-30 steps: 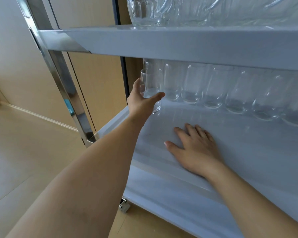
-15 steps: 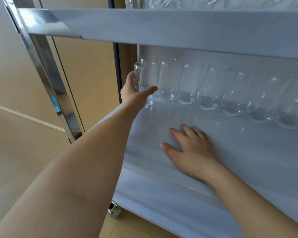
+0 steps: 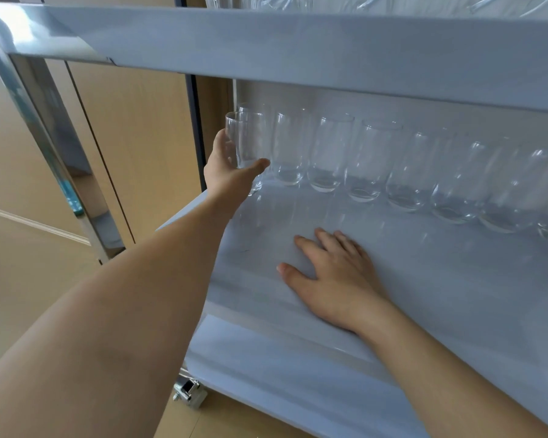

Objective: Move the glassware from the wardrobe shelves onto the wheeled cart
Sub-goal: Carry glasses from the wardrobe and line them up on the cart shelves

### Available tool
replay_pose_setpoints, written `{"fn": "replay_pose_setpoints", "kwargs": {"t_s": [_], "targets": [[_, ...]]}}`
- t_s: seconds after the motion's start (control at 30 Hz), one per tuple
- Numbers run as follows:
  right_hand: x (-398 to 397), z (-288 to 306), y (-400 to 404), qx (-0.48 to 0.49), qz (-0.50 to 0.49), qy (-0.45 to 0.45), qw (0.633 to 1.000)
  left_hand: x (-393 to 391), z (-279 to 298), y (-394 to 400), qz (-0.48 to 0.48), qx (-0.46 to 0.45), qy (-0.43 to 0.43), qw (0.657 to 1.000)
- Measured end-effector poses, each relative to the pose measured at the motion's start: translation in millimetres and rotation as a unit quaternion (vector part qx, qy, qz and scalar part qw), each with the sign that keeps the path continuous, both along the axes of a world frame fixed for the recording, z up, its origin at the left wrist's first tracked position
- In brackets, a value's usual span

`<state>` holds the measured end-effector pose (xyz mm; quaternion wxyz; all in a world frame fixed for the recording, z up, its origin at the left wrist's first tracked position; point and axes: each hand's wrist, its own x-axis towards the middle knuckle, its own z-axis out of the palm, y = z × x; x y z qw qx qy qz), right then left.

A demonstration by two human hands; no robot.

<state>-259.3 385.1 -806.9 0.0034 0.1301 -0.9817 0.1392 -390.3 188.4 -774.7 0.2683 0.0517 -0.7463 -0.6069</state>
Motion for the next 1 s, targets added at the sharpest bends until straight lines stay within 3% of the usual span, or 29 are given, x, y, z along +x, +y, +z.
{"fn": "replay_pose_setpoints", "kwargs": {"t_s": [0.47,0.8,1.0], "targets": [[2.3,3.8,0.5,-0.003,-0.005,0.002,1.000,41.2,0.8,-6.3,0.022,-0.116,-0.109,0.987],[5.9,7.3,-3.1,0.007,-0.022,0.018,1.000,103.7,-10.5,-1.5,-0.031,-0.295,-0.120,0.947],[18.9,16.7,-5.0,0.029,-0.041,0.040,0.998,132.3,2.6,3.8,-0.053,-0.318,-0.168,0.932]]}}
